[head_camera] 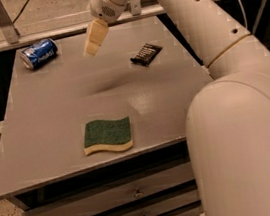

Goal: Place pepsi can upright

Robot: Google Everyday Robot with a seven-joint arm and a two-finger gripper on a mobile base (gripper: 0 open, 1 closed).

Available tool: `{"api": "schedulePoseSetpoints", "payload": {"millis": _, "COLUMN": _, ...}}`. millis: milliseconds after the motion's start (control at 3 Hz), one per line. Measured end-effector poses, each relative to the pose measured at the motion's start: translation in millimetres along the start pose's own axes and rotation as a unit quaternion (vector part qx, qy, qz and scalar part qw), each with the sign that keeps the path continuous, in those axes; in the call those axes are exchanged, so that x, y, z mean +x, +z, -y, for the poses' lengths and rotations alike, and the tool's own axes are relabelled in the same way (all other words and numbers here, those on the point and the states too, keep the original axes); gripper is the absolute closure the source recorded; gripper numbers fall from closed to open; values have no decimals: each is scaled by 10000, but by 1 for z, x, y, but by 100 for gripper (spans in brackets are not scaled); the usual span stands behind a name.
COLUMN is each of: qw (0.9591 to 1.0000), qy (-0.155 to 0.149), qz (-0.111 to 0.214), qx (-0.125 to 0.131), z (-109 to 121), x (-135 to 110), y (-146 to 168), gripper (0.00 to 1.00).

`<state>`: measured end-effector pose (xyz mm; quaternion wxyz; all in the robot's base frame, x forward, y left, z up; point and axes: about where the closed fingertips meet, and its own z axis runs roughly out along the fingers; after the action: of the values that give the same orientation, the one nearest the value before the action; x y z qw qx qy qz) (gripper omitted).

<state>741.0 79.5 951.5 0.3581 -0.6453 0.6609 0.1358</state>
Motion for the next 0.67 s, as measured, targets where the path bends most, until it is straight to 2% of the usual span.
{"api": "schedulePoseSetpoints", "payload": {"millis": 333, "qw": 9964, "qy": -317, "qz": -776, "qx": 153, "z": -24, "x": 4, "y": -9, "gripper": 0}}
{"api": "schedulePoseSetpoints", "payload": {"millis": 667, "qw": 9817, "qy": -980, "qz": -1632, "qx": 103, "z": -53, "x": 4, "y": 3, "gripper": 0}}
